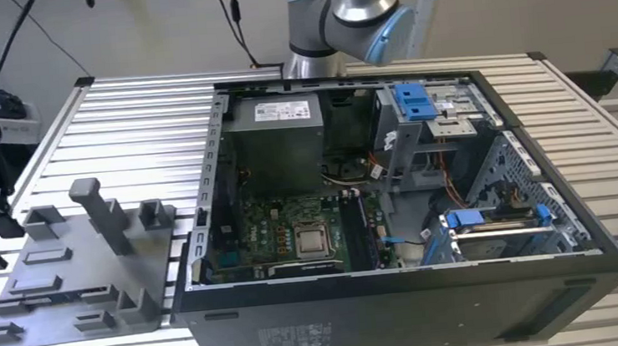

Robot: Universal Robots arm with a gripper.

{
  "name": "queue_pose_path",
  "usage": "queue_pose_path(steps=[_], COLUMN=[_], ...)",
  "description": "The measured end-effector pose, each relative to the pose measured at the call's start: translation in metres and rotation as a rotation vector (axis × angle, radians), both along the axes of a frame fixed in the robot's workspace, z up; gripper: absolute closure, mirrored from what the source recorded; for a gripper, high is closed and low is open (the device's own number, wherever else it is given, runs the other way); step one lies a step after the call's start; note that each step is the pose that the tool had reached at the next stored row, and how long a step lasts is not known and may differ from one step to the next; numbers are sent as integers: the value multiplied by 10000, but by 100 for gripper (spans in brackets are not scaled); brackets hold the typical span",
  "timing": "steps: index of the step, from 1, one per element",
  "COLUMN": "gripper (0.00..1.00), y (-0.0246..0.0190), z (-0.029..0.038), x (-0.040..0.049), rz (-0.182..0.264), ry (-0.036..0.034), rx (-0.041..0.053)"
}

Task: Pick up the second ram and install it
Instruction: 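Pick up the second ram and move it above second insertion slot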

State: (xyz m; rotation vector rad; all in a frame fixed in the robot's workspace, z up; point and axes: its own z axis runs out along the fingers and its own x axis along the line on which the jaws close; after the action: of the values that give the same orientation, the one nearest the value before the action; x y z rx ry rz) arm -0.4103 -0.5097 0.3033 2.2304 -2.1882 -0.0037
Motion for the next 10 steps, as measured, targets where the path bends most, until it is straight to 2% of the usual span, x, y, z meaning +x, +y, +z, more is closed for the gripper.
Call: queue_pose_path(steps=[5, 10], gripper=[52, 52], y=[0, 0], z=[-84, -139], x=[-2, -6], rz=[7, 37], ry=[1, 1], rx=[0, -1])
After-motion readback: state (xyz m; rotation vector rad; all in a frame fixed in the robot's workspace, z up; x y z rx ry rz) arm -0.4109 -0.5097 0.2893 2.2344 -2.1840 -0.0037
